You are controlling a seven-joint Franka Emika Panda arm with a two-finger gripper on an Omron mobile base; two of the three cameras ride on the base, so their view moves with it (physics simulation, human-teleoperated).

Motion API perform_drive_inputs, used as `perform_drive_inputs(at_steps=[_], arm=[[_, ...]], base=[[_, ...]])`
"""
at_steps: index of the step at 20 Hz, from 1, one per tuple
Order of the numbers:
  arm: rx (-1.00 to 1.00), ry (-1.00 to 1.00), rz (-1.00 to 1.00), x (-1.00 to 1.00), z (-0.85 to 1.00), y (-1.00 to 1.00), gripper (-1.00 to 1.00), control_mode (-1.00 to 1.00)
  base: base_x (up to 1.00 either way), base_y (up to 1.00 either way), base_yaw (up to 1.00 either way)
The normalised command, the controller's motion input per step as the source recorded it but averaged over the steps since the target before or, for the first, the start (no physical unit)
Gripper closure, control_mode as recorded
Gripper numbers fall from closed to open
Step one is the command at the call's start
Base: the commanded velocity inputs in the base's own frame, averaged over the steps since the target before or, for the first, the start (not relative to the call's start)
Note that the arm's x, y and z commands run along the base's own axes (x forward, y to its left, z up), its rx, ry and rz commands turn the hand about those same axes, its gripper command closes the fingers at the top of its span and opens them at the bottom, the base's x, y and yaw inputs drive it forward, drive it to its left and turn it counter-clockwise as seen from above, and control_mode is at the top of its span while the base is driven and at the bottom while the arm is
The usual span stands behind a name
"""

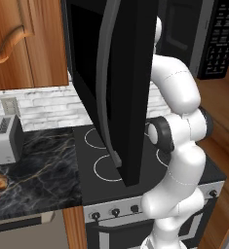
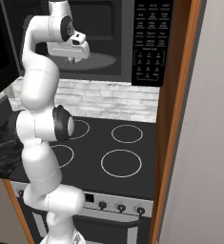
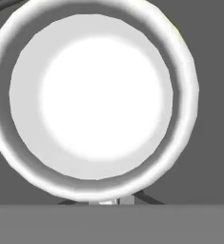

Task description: Pick the mug from the counter and place it inside the microwave. Then close the microwave.

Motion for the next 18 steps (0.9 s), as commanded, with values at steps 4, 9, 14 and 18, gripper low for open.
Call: perform_drive_inputs(at_steps=[4,9,14,18], arm=[[0.00,0.04,0.00,0.06,-0.15,0.00,1.00,-1.00],[0.00,0.05,0.00,0.00,-0.03,0.06,1.00,-1.00],[0.00,0.00,0.00,0.00,0.00,0.00,-1.00,-1.00],[0.00,0.00,0.00,0.00,0.00,0.04,-1.00,-1.00]], base=[[0.00,0.00,0.00],[0.00,0.00,0.00],[0.00,0.00,0.00],[0.00,0.00,0.00]])
